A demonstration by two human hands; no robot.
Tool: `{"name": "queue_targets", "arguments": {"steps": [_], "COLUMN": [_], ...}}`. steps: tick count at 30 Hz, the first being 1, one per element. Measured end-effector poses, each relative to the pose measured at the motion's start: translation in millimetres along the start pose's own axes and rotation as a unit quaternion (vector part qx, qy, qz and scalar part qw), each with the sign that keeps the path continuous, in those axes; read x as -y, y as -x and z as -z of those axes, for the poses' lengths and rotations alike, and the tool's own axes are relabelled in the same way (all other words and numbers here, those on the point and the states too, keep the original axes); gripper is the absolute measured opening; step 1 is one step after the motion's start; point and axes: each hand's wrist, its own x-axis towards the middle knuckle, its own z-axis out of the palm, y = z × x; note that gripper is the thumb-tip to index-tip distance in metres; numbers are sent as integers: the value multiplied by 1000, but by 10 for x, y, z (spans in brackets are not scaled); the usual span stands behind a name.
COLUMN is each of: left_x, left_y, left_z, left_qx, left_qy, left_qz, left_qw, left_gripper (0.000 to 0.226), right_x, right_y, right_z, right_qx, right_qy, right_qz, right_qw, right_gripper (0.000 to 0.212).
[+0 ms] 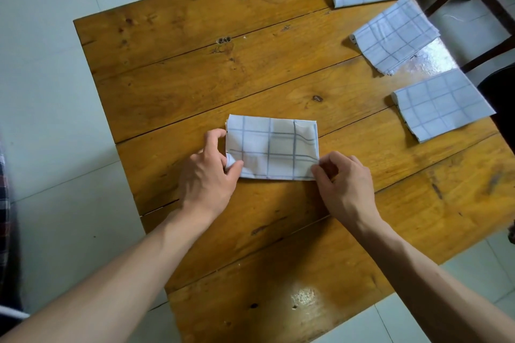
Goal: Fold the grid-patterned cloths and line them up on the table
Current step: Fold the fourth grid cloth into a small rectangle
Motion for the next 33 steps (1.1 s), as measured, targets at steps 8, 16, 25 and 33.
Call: {"name": "queue_targets", "arguments": {"steps": [8,16,25,33], "left_x": [19,49,51,-20], "left_y": [19,-22,-14,-40], "left_z": [-7,-115,-74,-23], "left_qx": [-23,-16,-17,3], "left_qy": [-74,-132,-143,-195], "left_qz": [-76,-201,-184,-156], "left_qw": [994,970,972,968], "left_gripper": [27,16,9,16], "right_x": [16,191,29,-113], "right_y": [-101,-142,-225,-248], "right_z": [-54,-207,-360,-258], "right_qx": [-16,75,152,149], "right_qy": [117,168,220,262], "right_qz": [74,357,292,207], "right_qw": [990,916,918,931], "right_gripper": [21,38,63,75]}}
